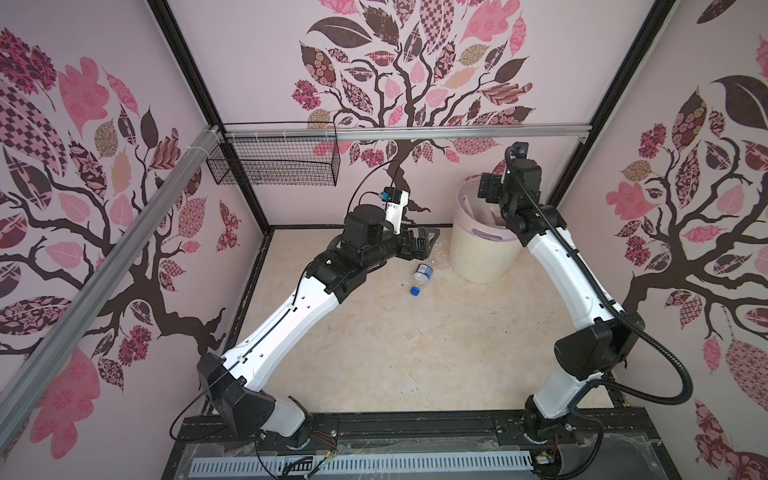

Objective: Throw the plastic bottles in the bin
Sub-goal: 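Raise the frosted bottle toward the bin with the right gripper while the left opens, then open the right gripper to drop the frosted bottle into the bin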

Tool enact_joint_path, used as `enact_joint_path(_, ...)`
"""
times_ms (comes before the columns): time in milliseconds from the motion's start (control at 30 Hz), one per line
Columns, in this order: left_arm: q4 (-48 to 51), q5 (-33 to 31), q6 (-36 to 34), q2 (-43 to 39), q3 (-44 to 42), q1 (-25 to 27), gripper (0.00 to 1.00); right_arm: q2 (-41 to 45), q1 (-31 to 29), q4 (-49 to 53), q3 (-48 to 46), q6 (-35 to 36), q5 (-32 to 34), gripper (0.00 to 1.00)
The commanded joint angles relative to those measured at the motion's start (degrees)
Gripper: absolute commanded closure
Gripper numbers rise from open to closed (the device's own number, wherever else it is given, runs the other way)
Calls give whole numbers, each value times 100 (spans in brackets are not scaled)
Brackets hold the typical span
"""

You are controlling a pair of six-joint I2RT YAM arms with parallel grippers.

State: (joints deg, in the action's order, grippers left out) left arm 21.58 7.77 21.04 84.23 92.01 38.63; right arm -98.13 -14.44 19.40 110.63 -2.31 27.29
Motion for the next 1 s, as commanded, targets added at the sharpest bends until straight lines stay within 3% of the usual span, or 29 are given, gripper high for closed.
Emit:
enact_joint_path(0,-82,31,38,-70,-234,-4,2,518,2,-85,348,-169,-80,0)
enact_joint_path(567,68,-43,264,-13,-453,-13,2,975,-15,-99,-204,-400,-411,1)
enact_joint_path(800,596,-233,592,422,-519,-158,2,1341,-87,160,-912,-781,-1051,1)
enact_joint_path(967,706,57,972,725,-792,-570,2,1744,-423,-11,-1869,-993,-1174,0)
